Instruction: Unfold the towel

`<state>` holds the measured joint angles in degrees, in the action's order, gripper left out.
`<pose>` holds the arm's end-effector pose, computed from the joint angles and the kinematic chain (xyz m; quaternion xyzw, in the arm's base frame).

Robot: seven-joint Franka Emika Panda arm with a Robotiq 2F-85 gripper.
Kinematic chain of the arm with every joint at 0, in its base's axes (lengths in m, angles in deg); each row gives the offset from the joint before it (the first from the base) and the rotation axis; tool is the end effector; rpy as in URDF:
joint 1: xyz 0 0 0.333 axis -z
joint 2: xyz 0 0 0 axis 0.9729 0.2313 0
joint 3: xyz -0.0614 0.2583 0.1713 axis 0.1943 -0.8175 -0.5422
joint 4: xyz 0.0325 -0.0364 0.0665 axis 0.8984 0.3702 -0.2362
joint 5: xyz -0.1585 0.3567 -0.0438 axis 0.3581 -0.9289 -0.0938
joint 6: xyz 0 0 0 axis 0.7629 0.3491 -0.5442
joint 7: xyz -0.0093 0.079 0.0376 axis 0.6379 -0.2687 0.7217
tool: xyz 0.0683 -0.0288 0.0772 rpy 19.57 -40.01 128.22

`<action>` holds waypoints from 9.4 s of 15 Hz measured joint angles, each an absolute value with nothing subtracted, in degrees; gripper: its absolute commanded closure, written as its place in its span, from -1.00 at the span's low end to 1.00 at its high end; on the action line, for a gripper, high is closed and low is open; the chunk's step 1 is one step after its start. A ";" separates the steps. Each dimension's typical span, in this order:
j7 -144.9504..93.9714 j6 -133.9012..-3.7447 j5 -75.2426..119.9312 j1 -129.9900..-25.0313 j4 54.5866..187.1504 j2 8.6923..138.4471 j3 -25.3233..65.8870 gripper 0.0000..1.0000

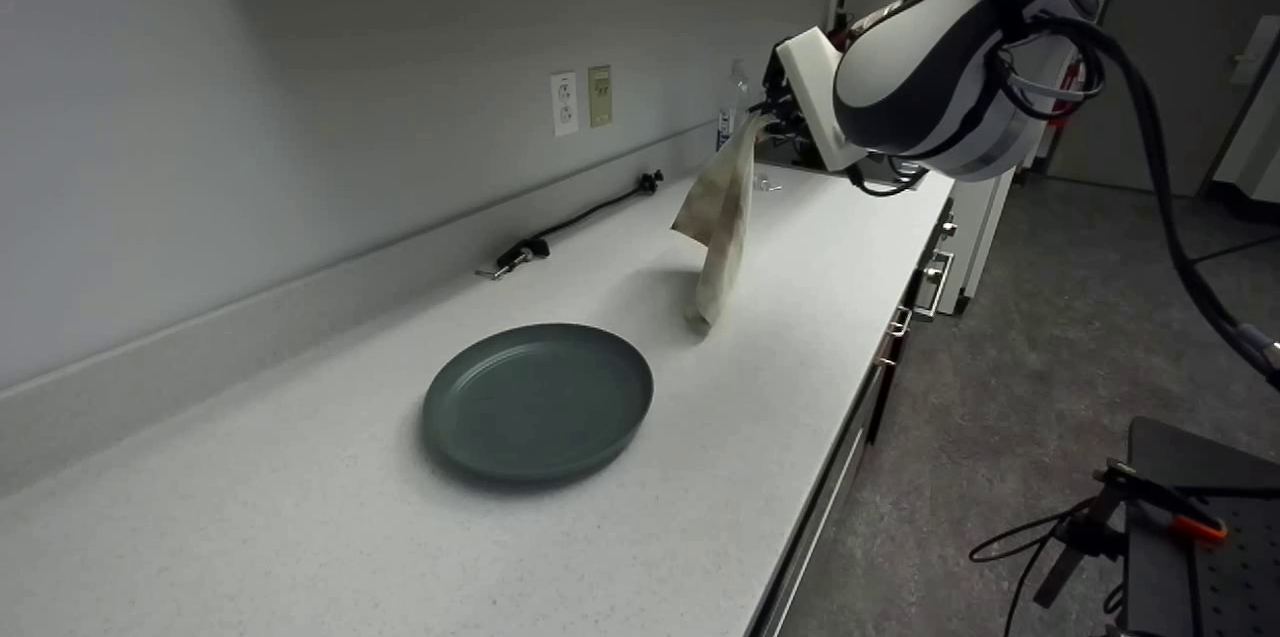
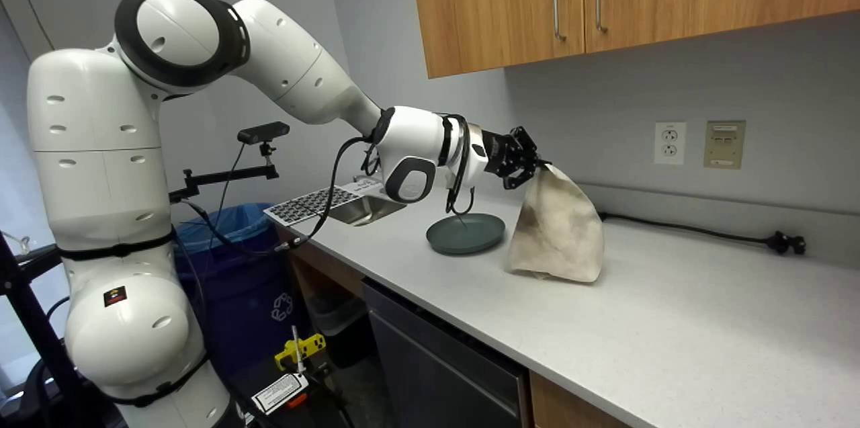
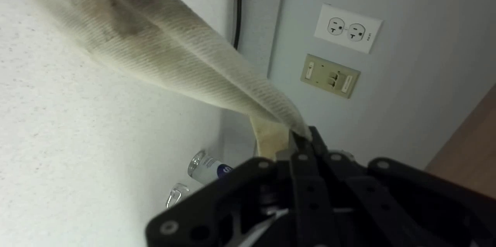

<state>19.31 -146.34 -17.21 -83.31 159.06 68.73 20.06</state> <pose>0.5580 -0.0480 0.4041 -0.5933 0.5915 -0.4851 0.2505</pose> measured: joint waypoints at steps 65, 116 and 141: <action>-52.46 -129.18 -85.99 -81.41 164.50 83.76 17.79 -1.00; -116.16 -168.22 -124.14 -49.48 102.20 112.69 -22.92 -0.80; -114.81 -168.72 -124.16 -57.24 102.41 107.25 -19.76 0.99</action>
<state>-114.81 -168.72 -124.16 -57.24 102.41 107.25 -19.76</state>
